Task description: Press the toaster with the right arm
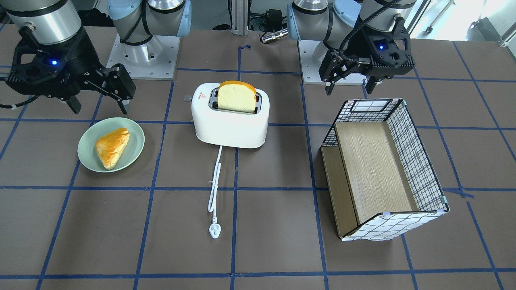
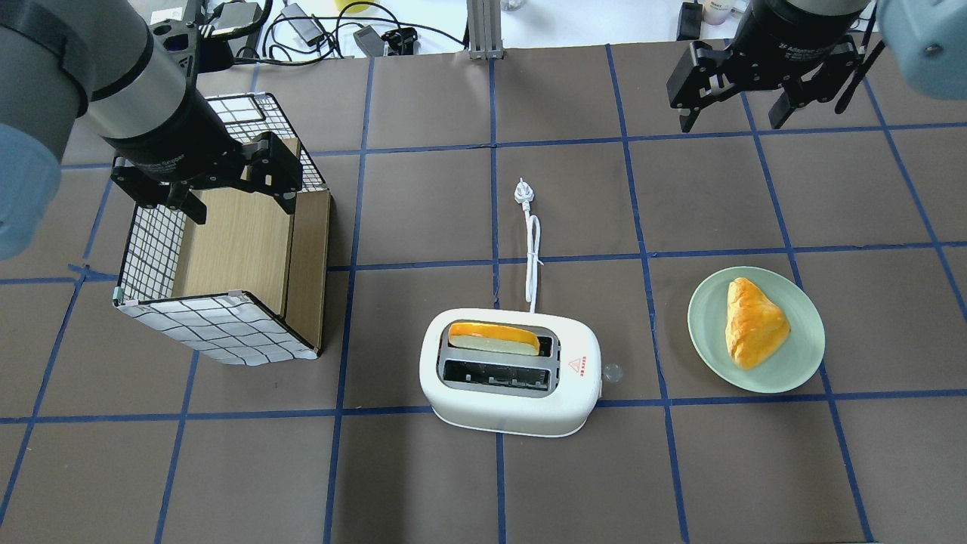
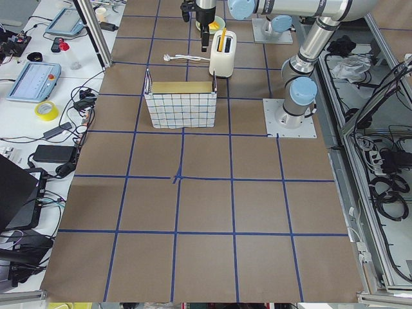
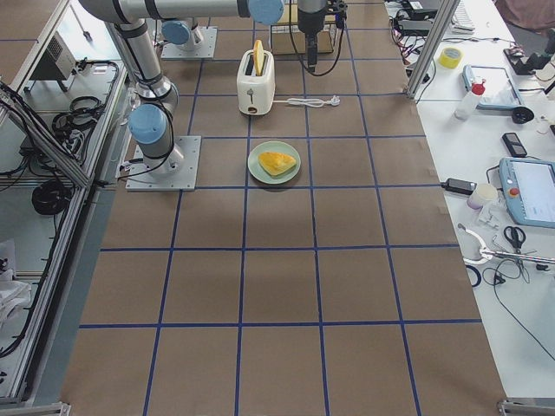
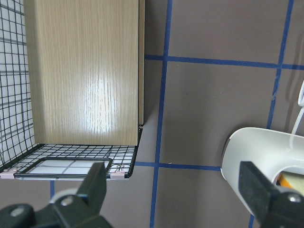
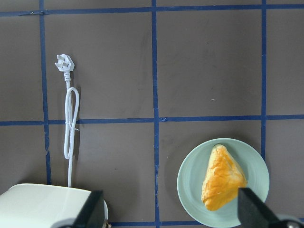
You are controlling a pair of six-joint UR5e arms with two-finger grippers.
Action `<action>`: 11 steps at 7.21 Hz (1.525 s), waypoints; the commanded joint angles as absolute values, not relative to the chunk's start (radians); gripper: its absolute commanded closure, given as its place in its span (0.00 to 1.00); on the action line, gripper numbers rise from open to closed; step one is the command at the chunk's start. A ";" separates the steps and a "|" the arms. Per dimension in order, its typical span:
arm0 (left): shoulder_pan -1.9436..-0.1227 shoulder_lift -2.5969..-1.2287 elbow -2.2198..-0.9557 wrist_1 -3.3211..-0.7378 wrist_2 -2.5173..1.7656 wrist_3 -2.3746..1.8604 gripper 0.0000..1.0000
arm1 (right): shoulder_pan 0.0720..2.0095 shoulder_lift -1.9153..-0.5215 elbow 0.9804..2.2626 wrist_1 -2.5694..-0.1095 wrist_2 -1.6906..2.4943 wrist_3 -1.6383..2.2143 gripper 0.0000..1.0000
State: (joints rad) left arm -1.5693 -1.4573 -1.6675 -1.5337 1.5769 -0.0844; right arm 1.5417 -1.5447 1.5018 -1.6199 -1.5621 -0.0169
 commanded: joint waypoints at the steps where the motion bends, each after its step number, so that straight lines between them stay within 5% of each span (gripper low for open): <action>1: -1.569 -1.457 -1.667 -1.534 1.577 -0.084 0.00 | 1.542 -1.545 1.502 -1.620 -1.562 -0.017 0.00; 10: -1.569 -1.457 -1.667 -1.534 1.577 -0.084 0.00 | 1.543 -1.545 1.500 -1.614 -1.565 -0.012 0.00; 11: -1.569 -1.457 -1.667 -1.532 1.577 -0.084 0.00 | 1.543 -1.546 1.503 -1.599 -1.563 -0.012 0.32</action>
State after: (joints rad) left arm -1.5693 -1.4573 -1.6674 -1.5337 1.5769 -0.0844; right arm 1.5426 -1.5451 1.5009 -1.6085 -1.5642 -0.0127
